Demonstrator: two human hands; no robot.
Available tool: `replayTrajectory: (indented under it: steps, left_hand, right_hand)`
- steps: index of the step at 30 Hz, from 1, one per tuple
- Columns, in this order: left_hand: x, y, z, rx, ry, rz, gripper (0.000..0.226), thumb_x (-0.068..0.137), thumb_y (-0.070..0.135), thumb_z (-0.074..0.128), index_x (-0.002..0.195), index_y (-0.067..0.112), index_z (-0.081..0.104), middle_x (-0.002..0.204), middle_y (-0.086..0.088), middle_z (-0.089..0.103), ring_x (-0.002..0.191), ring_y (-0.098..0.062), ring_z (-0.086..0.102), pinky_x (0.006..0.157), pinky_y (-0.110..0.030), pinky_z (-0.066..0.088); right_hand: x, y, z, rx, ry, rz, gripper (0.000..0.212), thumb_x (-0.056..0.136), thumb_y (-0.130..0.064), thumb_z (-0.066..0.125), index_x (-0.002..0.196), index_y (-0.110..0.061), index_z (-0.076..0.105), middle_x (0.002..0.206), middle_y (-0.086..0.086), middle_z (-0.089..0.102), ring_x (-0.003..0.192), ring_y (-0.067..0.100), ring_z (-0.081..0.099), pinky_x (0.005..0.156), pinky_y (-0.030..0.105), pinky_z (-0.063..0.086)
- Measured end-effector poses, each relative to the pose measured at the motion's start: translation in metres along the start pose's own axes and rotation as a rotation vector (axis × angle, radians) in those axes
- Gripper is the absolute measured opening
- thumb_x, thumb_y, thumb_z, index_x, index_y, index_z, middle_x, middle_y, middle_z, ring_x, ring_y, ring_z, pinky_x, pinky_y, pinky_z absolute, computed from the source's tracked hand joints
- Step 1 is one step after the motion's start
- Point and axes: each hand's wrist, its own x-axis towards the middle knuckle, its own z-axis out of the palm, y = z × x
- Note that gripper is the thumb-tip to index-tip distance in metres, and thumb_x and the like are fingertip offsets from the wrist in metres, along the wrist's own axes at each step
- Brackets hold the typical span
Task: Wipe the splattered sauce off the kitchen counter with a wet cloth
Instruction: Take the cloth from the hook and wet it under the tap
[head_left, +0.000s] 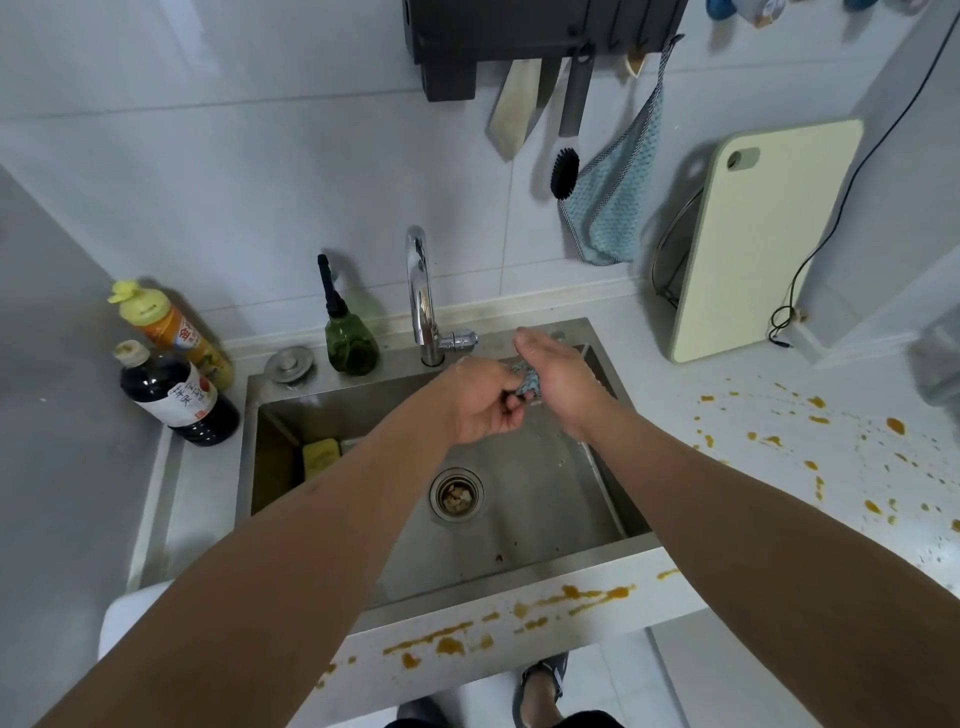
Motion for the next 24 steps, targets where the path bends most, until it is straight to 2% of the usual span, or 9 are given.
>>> replayTrajectory:
  steps: [3, 5, 8, 12, 14, 17, 20, 22, 24]
  left_hand:
    - [-0.007, 0.007, 0.004, -0.052, -0.052, 0.057, 0.017, 0.106, 0.002, 0.043, 0.104, 0.004, 0.060, 0.076, -0.006, 0.057, 0.060, -0.010, 0.049, 0.054, -0.024, 0.051]
    - [-0.012, 0.009, 0.005, -0.145, -0.106, 0.103, 0.019, 0.106, 0.003, 0.042, 0.115, -0.001, 0.059, 0.087, -0.012, 0.063, 0.069, -0.016, 0.061, 0.065, -0.029, 0.058]
    - [-0.016, 0.006, 0.002, -0.303, -0.193, 0.128, 0.030, 0.108, 0.004, 0.042, 0.134, -0.005, 0.054, 0.107, -0.021, 0.071, 0.092, -0.028, 0.074, 0.085, -0.039, 0.064]
    - [-0.015, 0.006, -0.006, -0.312, -0.228, 0.118, 0.029, 0.108, 0.005, 0.046, 0.134, 0.003, 0.058, 0.126, -0.021, 0.069, 0.112, -0.034, 0.071, 0.086, -0.041, 0.064]
    - [-0.012, 0.006, -0.005, -0.197, -0.152, 0.108, 0.024, 0.105, 0.010, 0.057, 0.128, 0.006, 0.063, 0.122, -0.016, 0.071, 0.105, -0.030, 0.073, 0.078, -0.038, 0.064]
    - [-0.008, 0.002, -0.002, -0.104, 0.016, 0.064, 0.022, 0.094, 0.017, 0.075, 0.115, 0.011, 0.068, 0.103, -0.008, 0.075, 0.080, -0.019, 0.075, 0.064, -0.031, 0.060]
    - [-0.003, -0.005, 0.000, -0.110, 0.188, -0.022, 0.026, 0.084, 0.025, 0.085, 0.099, 0.014, 0.066, 0.073, 0.002, 0.059, 0.058, -0.010, 0.057, 0.047, -0.024, 0.050]
    - [0.003, -0.009, 0.003, -0.174, 0.303, -0.037, 0.034, 0.080, 0.026, 0.090, 0.102, 0.012, 0.068, 0.068, 0.002, 0.054, 0.054, -0.008, 0.049, 0.043, -0.020, 0.044]
    - [0.007, -0.009, 0.008, -0.231, 0.397, -0.037, 0.035, 0.081, 0.023, 0.089, 0.107, 0.010, 0.070, 0.068, 0.000, 0.056, 0.052, -0.009, 0.046, 0.042, -0.019, 0.042]
  right_hand:
    - [0.003, -0.007, 0.001, 0.182, -0.046, 0.054, 0.030, 0.099, -0.019, 0.061, 0.126, -0.010, 0.067, 0.118, 0.013, 0.073, 0.098, 0.025, 0.071, 0.076, 0.035, 0.056]
    - [0.006, -0.013, -0.002, 0.280, -0.052, 0.066, 0.026, 0.096, -0.006, 0.060, 0.119, -0.006, 0.070, 0.113, 0.014, 0.075, 0.101, 0.029, 0.072, 0.081, 0.039, 0.056]
    - [0.009, -0.024, -0.008, 0.442, -0.044, 0.079, 0.036, 0.091, 0.004, 0.062, 0.126, -0.007, 0.063, 0.113, 0.016, 0.074, 0.104, 0.032, 0.072, 0.089, 0.044, 0.058]
    - [0.008, -0.031, -0.006, 0.471, -0.007, 0.089, 0.046, 0.087, 0.003, 0.068, 0.128, -0.012, 0.057, 0.095, 0.012, 0.076, 0.096, 0.033, 0.073, 0.090, 0.051, 0.057]
    - [0.007, -0.031, -0.003, 0.458, -0.029, 0.092, 0.037, 0.089, 0.001, 0.064, 0.125, -0.002, 0.061, 0.098, 0.014, 0.074, 0.097, 0.033, 0.071, 0.091, 0.048, 0.057]
    - [0.007, -0.031, 0.006, 0.431, -0.086, 0.096, 0.021, 0.093, -0.012, 0.061, 0.110, -0.003, 0.071, 0.111, 0.015, 0.074, 0.109, 0.033, 0.070, 0.095, 0.045, 0.056]
    - [0.006, -0.033, 0.014, 0.390, -0.060, 0.092, 0.027, 0.094, -0.028, 0.065, 0.101, -0.002, 0.072, 0.111, 0.018, 0.073, 0.105, 0.034, 0.071, 0.097, 0.045, 0.056]
    - [0.005, -0.031, 0.018, 0.368, -0.005, 0.059, 0.024, 0.091, -0.025, 0.069, 0.099, -0.003, 0.071, 0.101, 0.017, 0.074, 0.102, 0.039, 0.072, 0.095, 0.046, 0.057]
    - [0.001, -0.029, 0.022, 0.381, 0.052, 0.019, 0.012, 0.084, -0.009, 0.073, 0.096, -0.007, 0.071, 0.092, 0.014, 0.074, 0.099, 0.039, 0.072, 0.089, 0.045, 0.058]
